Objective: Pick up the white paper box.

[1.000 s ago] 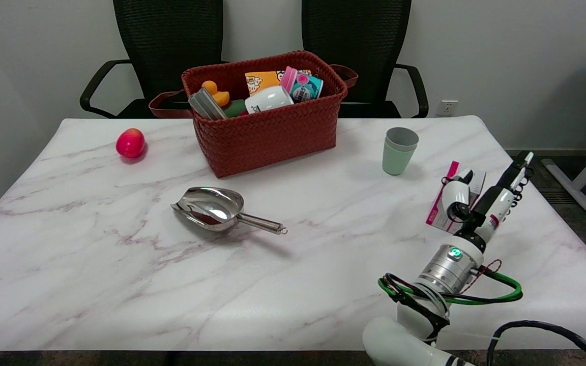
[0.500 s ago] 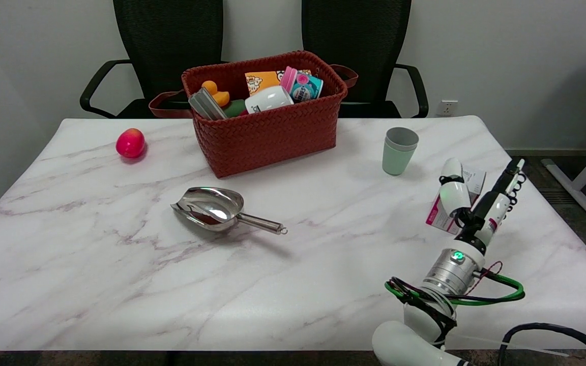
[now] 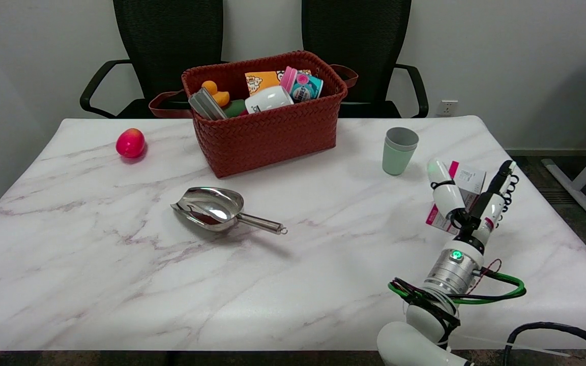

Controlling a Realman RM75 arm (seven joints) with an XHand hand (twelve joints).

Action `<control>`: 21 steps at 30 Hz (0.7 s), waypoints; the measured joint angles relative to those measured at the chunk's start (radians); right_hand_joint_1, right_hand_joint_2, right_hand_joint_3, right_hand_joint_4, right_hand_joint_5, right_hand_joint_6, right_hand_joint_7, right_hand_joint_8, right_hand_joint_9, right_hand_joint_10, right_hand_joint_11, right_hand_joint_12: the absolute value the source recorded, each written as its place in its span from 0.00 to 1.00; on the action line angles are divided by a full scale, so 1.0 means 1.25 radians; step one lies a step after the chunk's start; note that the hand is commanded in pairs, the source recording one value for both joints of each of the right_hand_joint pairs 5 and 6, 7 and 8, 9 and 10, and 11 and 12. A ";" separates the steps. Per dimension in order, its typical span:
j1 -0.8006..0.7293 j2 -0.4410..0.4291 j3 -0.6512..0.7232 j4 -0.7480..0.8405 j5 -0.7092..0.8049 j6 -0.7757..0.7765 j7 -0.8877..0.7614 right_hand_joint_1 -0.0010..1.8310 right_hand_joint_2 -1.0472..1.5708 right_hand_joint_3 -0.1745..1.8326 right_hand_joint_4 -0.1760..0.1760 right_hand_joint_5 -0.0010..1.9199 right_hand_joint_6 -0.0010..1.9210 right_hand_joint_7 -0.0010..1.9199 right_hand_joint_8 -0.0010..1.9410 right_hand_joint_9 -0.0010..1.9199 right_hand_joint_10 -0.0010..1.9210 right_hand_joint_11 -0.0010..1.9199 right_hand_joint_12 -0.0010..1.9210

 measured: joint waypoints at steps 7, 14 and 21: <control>-0.002 0.004 -0.001 0.017 0.014 -0.004 -0.046 0.49 0.70 0.01 0.50 0.00 0.00 0.00 0.00 0.00 0.00 0.00 0.00; -0.002 0.007 -0.001 0.031 0.029 -0.006 -0.098 0.47 0.70 0.00 0.50 0.00 0.00 0.00 0.00 0.00 0.00 0.00 0.00; 0.001 0.009 -0.001 0.038 0.050 -0.008 -0.141 0.46 0.71 0.00 0.50 0.00 0.00 0.00 0.00 0.00 0.00 0.00 0.00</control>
